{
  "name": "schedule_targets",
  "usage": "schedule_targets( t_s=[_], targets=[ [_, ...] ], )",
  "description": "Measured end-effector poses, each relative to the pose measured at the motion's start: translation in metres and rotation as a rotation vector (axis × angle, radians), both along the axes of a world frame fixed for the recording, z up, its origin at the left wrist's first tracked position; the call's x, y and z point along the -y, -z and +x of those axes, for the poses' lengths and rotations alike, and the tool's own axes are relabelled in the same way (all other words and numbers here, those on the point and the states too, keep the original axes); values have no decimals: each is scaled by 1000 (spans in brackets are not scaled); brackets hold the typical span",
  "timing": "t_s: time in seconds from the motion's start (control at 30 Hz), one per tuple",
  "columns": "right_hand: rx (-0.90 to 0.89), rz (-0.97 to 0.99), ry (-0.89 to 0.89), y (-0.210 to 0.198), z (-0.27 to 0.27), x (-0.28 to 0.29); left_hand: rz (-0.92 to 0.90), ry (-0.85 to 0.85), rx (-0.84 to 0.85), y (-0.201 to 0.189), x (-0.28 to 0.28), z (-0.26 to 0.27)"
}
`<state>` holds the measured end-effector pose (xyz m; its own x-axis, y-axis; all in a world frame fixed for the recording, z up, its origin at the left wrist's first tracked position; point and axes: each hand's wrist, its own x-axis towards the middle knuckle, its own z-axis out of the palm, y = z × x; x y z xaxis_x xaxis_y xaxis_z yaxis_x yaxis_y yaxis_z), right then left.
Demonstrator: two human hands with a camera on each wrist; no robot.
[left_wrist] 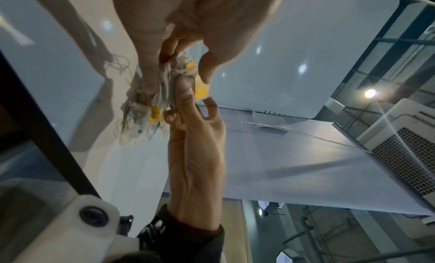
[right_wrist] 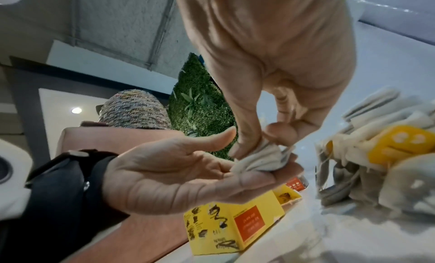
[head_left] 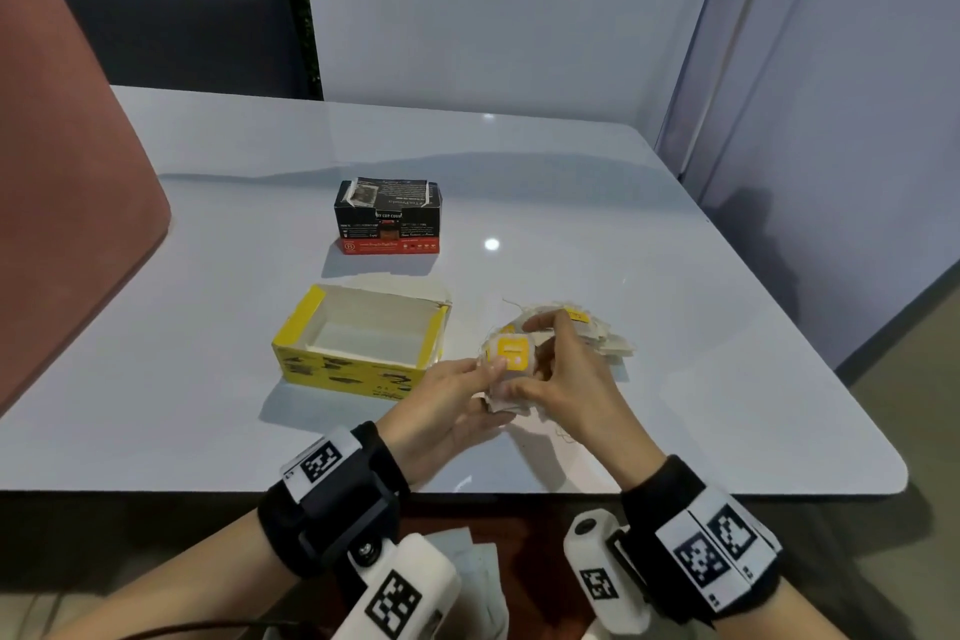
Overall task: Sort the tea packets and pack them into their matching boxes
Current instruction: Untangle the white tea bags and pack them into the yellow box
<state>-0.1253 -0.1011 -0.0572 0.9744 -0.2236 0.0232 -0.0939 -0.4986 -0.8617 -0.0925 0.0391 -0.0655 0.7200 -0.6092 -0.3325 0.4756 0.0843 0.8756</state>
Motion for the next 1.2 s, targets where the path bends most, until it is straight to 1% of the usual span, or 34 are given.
schedule_targets(
  t_s=[0.07,0.17,0.23,0.4,0.5,0.57,0.63,0.7,0.8,0.87,0.93,1.0,1.03,1.1,1.17,1.2],
  targets=[
    [13,-41,-49,-5,0,-1,-10,-17,27,-2,-3,1],
    [20,-2,-62,-17,4,0,-23,-15,56,-7,-9,2],
    [15,-15,-82,-22,6,-2,-31,-4,64,-9,-12,3],
    [-43,-234,-158,-20,12,-10,-27,43,79,-13,-17,2],
    [-169,-235,-197,-23,20,-8,4,90,166,-16,-22,4],
    [-258,-209,-274,-29,27,-8,47,98,262,-18,-26,5],
    [-277,-173,-355,-39,32,-11,98,76,372,-22,-30,7],
    [-258,-133,-415,-51,40,-18,142,9,453,-28,-36,13],
    [-197,-78,-486,-69,57,-37,306,-104,577,-38,-51,33],
    [-128,-53,-493,-76,72,-54,426,-169,642,-45,-66,48],
    [-93,-79,-482,-76,92,-73,613,-229,732,-53,-87,64],
    [-104,-189,-501,-71,112,-92,846,-293,802,-52,-113,80],
    [-109,-276,-525,-66,121,-101,958,-293,794,-46,-124,87],
    [-108,-487,-609,-55,132,-115,1121,-211,721,-32,-136,94],
    [-128,-676,-667,-41,137,-124,1165,-119,647,-18,-136,94],
    [-157,-720,-682,-33,139,-127,1159,-106,637,-13,-134,92]
  ],
)
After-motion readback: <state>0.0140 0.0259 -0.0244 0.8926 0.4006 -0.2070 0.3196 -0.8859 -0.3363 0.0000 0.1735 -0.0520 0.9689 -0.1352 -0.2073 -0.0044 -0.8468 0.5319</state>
